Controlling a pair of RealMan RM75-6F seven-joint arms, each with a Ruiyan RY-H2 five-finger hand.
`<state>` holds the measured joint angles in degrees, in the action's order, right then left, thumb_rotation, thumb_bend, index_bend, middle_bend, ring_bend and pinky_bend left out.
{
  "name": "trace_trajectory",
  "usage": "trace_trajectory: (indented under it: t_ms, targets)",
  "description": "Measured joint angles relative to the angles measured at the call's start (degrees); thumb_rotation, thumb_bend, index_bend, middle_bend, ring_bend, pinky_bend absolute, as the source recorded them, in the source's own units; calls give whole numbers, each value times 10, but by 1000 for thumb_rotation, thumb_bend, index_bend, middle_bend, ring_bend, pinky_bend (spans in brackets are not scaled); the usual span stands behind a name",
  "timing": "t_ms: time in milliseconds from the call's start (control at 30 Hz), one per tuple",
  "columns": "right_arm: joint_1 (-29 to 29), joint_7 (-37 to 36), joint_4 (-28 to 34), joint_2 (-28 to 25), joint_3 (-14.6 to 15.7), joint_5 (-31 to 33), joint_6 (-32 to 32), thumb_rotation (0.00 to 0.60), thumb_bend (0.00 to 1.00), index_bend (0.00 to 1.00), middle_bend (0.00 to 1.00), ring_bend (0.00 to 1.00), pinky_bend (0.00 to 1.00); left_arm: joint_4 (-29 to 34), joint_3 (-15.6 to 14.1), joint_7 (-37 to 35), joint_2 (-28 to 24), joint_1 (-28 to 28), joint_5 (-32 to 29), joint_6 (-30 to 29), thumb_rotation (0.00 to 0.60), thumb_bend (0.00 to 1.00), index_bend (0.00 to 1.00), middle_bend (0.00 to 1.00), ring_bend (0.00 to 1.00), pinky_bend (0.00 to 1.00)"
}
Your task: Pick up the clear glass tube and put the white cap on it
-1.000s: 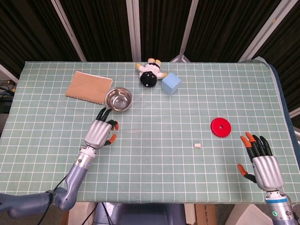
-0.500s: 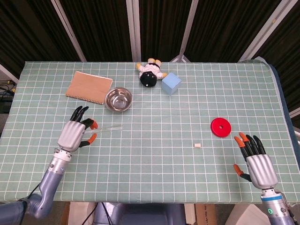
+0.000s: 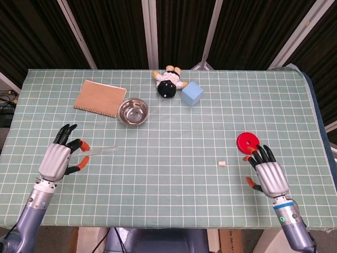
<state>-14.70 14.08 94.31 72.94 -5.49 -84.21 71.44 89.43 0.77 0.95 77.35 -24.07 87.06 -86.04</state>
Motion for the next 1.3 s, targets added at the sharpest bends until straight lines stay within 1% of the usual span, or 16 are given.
trace_trajectory:
  t_ms: [233,367,433,833,1167,1300]
  targets:
    - [-34,54,-21,54,-11,46,-47,600,325,387,161,50,0,-11,2,-14,6,12,4,0,600,544,540,569,80,0]
    - [-48,78,-43,85,-15,71,-59,600,324,422,161,50,0,-18,8,-20,9,16,7,3,600,543,540,569,80,0]
    - [-55,84,-53,95,-18,81,-63,600,324,422,161,50,0,-20,11,-21,10,17,7,4,600,544,540,569,79,0]
    - [-78,110,-77,125,-31,124,-76,600,325,439,161,50,0,-23,26,-32,10,23,9,11,600,544,540,569,79,0]
    - [-91,130,-91,147,-31,151,-81,600,326,447,161,50,0,-25,35,-38,9,26,10,15,600,558,540,569,79,0]
    - [-96,137,-96,159,-32,161,-82,600,348,452,161,50,0,-27,38,-41,9,27,9,17,600,558,540,569,79,0]
